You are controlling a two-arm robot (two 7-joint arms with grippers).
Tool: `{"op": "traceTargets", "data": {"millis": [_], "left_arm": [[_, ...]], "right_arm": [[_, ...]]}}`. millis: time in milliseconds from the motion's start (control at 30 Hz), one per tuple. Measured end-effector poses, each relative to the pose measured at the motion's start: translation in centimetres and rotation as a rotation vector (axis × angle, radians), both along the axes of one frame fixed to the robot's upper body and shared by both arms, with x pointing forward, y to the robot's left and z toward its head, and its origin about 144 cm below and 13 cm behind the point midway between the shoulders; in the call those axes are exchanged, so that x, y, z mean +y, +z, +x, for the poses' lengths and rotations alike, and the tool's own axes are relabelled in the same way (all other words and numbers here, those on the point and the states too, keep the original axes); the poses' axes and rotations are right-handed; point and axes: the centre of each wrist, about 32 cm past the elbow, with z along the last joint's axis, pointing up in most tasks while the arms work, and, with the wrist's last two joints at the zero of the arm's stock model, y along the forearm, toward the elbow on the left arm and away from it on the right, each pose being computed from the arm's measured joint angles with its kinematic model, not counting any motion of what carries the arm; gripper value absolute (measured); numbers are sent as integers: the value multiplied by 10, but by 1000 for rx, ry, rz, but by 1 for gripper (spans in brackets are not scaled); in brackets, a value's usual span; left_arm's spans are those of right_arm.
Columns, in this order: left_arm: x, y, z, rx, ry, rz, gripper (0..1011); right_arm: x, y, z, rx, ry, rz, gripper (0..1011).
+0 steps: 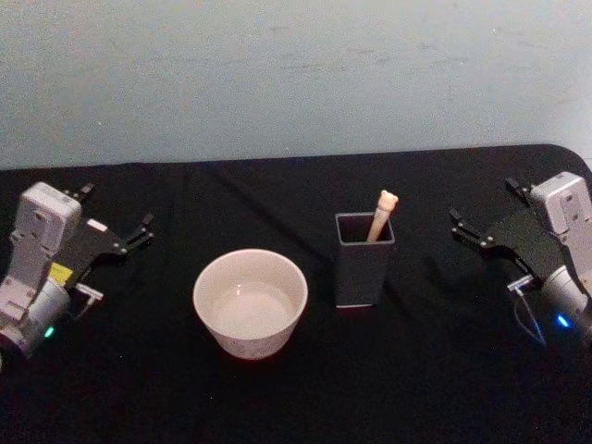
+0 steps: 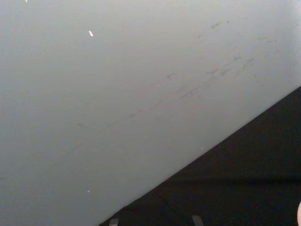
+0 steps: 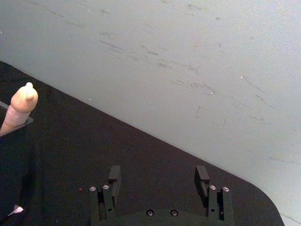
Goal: Pick up the stirring spoon with one hand, stir inside the cup, then place it back in its original position.
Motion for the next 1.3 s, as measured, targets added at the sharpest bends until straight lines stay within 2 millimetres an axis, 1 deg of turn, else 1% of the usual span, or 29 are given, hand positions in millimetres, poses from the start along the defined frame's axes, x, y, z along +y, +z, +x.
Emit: {"op": "traceTargets", "data": {"millis": [1000, 1167, 1300], "left_arm": [[0, 0, 0, 0, 0, 0, 1001], [0, 0, 0, 0, 0, 0, 1001], [0, 0, 0, 0, 0, 0, 1001]], "right_arm": [[-1, 1, 0, 1, 5, 6, 1000], [-1, 5, -4, 13, 33, 52, 1000], [-4, 13, -9, 47, 82, 141, 1000]]}}
